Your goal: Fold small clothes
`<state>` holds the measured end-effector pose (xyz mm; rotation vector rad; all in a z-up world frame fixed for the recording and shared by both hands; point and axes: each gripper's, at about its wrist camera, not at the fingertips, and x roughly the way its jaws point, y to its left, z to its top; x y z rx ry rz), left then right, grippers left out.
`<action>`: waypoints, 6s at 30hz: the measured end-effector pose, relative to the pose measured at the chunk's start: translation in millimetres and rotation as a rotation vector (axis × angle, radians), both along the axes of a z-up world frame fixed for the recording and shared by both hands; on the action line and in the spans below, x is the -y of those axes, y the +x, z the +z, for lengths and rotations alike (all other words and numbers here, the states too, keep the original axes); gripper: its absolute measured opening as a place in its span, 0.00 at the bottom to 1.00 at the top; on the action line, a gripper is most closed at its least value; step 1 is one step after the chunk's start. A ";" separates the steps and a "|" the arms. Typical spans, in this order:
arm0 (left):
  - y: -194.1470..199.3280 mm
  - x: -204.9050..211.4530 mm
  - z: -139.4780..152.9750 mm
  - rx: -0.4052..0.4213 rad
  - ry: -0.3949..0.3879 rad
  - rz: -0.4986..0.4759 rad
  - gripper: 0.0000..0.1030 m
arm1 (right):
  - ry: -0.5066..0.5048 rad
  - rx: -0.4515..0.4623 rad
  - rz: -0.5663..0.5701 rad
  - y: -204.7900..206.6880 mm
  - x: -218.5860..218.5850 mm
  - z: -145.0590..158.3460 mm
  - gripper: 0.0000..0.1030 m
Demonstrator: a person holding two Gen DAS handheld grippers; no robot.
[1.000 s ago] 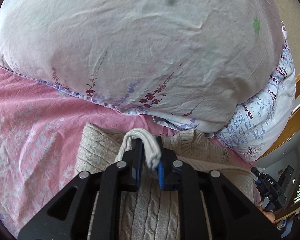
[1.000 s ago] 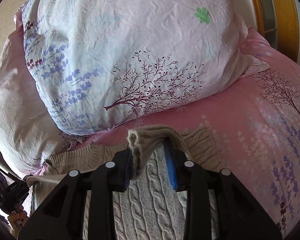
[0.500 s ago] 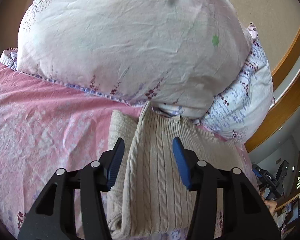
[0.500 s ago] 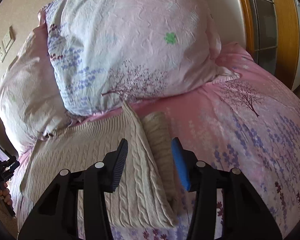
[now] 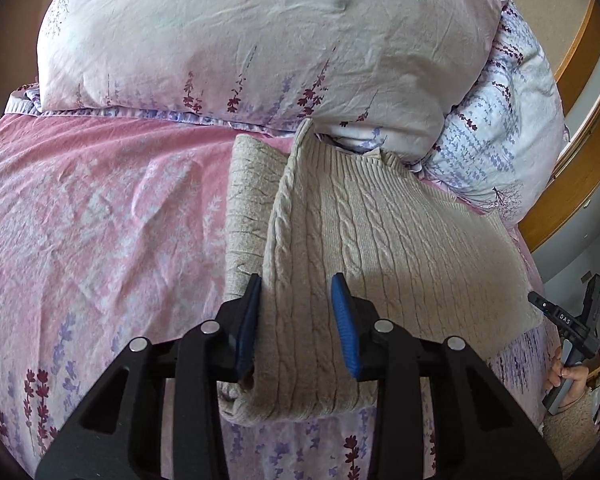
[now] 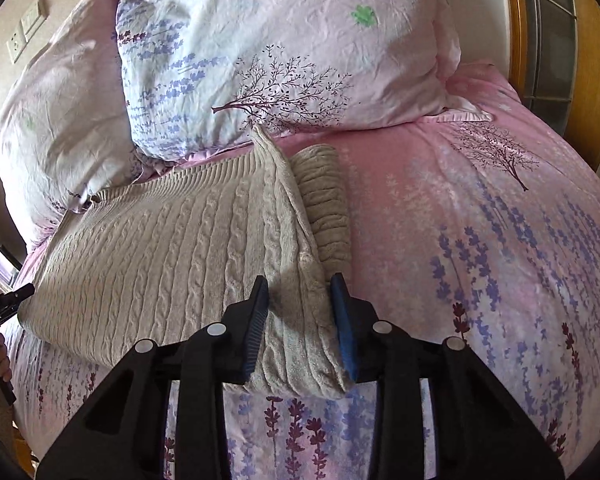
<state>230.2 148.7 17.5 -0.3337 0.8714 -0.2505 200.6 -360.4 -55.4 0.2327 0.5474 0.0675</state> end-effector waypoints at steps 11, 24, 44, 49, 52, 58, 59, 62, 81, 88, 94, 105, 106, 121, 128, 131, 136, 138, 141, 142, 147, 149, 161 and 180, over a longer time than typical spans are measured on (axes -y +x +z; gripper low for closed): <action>-3.2 -4.0 -3.7 -0.015 -0.015 0.018 0.20 | -0.067 0.004 -0.006 -0.9 -5.3 1.2 0.20; -13.8 -7.6 3.6 0.003 -0.077 -0.003 0.07 | 0.028 0.078 0.014 -21.0 5.9 20.1 0.10; -18.1 -24.5 -11.1 -0.031 -0.118 -0.020 0.08 | 0.051 -0.045 -0.037 -21.3 13.8 -18.0 0.10; -21.7 -23.6 -3.6 -0.022 -0.105 -0.021 0.12 | 0.001 -0.031 -0.047 -23.9 7.1 -8.8 0.15; -28.4 -22.7 13.3 0.047 -0.061 0.008 0.27 | -0.010 0.038 -0.042 -34.1 1.9 6.6 0.29; -34.6 18.0 32.1 0.137 0.019 -0.082 0.39 | -0.077 0.059 0.023 -28.2 -28.5 11.9 0.35; -33.4 25.6 30.9 0.136 0.035 -0.098 0.40 | -0.090 0.055 0.031 -26.4 -33.5 10.0 0.34; -27.5 37.3 21.1 0.106 0.067 -0.109 0.40 | -0.100 0.023 0.037 -20.8 -39.5 2.4 0.34; -33.5 20.7 2.4 0.035 -0.009 -0.077 0.43 | -0.145 -0.075 0.013 -18.5 -39.4 -17.2 0.35; -25.9 -7.0 25.2 0.083 -0.014 0.048 0.68 | -0.139 -0.049 0.016 -11.8 -48.0 -1.6 0.45; -9.6 -28.2 16.1 0.030 -0.032 0.129 0.82 | -0.179 -0.018 0.042 -0.5 -69.0 12.7 0.50; 16.3 -33.0 -0.8 -0.049 -0.106 0.130 0.86 | -0.219 -0.020 0.105 28.8 -116.4 21.5 0.51; 18.8 -32.6 -1.9 -0.055 -0.111 0.125 0.86 | -0.219 -0.019 0.111 31.5 -120.4 21.8 0.52; 39.2 -11.2 -9.4 -0.079 -0.122 0.075 0.84 | -0.311 -0.035 0.098 52.6 -149.1 18.3 0.61; 41.3 -6.7 -15.4 -0.104 -0.198 0.088 0.56 | -0.293 -0.036 0.103 52.6 -148.0 16.4 0.62; 43.4 -9.4 -20.7 -0.124 -0.270 0.106 0.48 | -0.289 -0.037 0.105 53.3 -148.2 15.9 0.62; 47.1 -8.2 -29.9 -0.165 -0.364 0.113 0.24 | -0.273 -0.042 0.109 52.9 -146.7 16.6 0.62; 46.7 -6.9 -27.4 -0.157 -0.397 0.120 0.22 | -0.252 -0.043 0.117 51.9 -144.0 17.9 0.62; 43.9 -0.6 -13.2 -0.124 -0.443 0.106 0.20 | -0.189 -0.033 0.135 46.2 -133.2 21.9 0.61; 44.1 3.5 -6.6 -0.110 -0.464 0.098 0.20 | -0.168 -0.027 0.132 43.7 -128.2 24.2 0.61; 46.5 39.7 28.2 -0.050 -0.540 0.036 0.19 | -0.084 0.036 0.092 26.6 -90.4 41.6 0.61; 49.0 59.8 38.0 -0.039 -0.565 0.005 0.19 | -0.058 0.049 0.074 20.7 -73.8 46.9 0.61; 74.6 223.1 60.5 -0.056 -0.628 -0.190 0.18 | 0.083 0.069 -0.055 -6.3 26.7 40.9 0.61; 69.4 334.7 54.4 -0.133 -0.562 -0.455 0.61 | 0.381 0.020 -0.019 -5.9 109.1 20.7 0.61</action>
